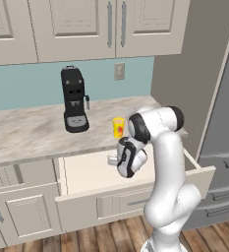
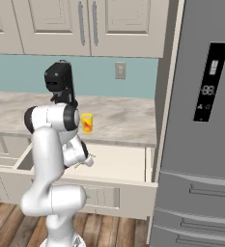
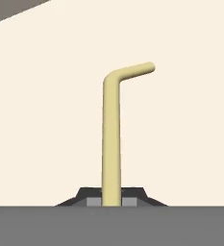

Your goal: Pick up the straw from the right drawer and put it inside the smoothie cup.

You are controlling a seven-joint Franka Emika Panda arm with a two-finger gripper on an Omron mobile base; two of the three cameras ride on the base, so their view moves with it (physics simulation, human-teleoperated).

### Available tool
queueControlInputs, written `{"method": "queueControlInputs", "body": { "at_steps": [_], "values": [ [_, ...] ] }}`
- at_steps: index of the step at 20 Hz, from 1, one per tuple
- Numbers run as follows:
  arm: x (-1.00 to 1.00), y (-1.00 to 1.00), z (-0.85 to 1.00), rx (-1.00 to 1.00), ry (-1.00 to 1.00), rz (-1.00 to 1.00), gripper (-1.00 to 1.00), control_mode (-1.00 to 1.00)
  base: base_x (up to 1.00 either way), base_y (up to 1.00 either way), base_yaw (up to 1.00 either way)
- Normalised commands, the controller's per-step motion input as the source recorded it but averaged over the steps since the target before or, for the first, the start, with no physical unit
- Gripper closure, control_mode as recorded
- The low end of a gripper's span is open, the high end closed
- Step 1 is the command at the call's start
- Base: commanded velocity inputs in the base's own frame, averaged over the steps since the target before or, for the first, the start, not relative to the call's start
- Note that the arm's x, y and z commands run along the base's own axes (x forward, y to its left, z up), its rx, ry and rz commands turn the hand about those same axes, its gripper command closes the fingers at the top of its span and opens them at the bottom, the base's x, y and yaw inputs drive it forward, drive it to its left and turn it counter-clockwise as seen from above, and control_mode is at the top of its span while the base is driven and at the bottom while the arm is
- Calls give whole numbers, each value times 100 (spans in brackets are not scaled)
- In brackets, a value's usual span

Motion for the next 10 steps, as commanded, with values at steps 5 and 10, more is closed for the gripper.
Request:
{"method": "queueControlInputs", "body": {
  "at_steps": [5,10],
  "values": [
    [0,-1,100,0,-1,0,100,-100,0,0,0],
    [-5,0,100,0,-10,0,100,-100,0,0,0]
  ]
}}
